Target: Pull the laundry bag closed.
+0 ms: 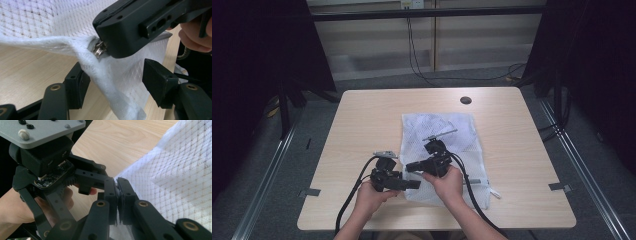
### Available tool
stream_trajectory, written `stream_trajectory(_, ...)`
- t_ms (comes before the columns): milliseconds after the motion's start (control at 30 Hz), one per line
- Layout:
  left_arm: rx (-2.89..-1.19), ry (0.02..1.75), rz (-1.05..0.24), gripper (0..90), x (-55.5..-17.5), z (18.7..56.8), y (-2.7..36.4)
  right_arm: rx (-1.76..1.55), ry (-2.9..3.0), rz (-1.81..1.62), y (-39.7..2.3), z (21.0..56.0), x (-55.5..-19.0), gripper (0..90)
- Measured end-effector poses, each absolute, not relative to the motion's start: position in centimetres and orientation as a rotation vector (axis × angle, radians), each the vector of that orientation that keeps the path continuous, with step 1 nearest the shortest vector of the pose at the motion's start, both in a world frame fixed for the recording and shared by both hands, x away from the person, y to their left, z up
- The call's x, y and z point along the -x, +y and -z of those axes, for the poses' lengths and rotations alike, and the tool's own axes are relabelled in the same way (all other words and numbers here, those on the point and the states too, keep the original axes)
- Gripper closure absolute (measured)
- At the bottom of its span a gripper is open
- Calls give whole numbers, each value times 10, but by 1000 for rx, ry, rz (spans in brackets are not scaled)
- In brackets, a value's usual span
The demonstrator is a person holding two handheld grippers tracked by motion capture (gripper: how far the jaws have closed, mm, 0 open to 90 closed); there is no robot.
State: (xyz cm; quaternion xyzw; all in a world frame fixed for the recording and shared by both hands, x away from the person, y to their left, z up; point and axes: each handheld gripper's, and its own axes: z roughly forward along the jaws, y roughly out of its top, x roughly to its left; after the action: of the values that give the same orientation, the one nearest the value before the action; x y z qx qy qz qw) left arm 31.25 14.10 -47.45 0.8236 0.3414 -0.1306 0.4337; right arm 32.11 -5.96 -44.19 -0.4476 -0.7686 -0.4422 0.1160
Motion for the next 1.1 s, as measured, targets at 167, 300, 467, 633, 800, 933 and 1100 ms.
stream_trajectory(167, -2043, 861, 361, 436, -313, 476, 139, 1309, -2248, 1295, -59, 442, -321, 865)
stream_trajectory(300, -2028, 869, 383, 463, -314, 477, 138, 1313, -2247, 1297, -59, 442, -321, 865)
stream_trajectory(467, -2014, 866, 386, 556, -315, 477, 138, 1315, -2244, 1300, -60, 441, -321, 865)
stream_trajectory(633, -2006, 861, 406, 605, -315, 477, 139, 1309, -2245, 1306, -60, 440, -321, 865)
stream_trajectory(800, -1976, 870, 437, 637, -315, 478, 138, 1312, -2249, 1303, -60, 440, -320, 865)
stream_trajectory(933, -1972, 879, 445, 665, -315, 478, 138, 1312, -2245, 1304, -60, 440, -320, 865)
stream_trajectory(1100, -1956, 888, 458, 731, -316, 479, 139, 1310, -2245, 1307, -59, 441, -320, 865)
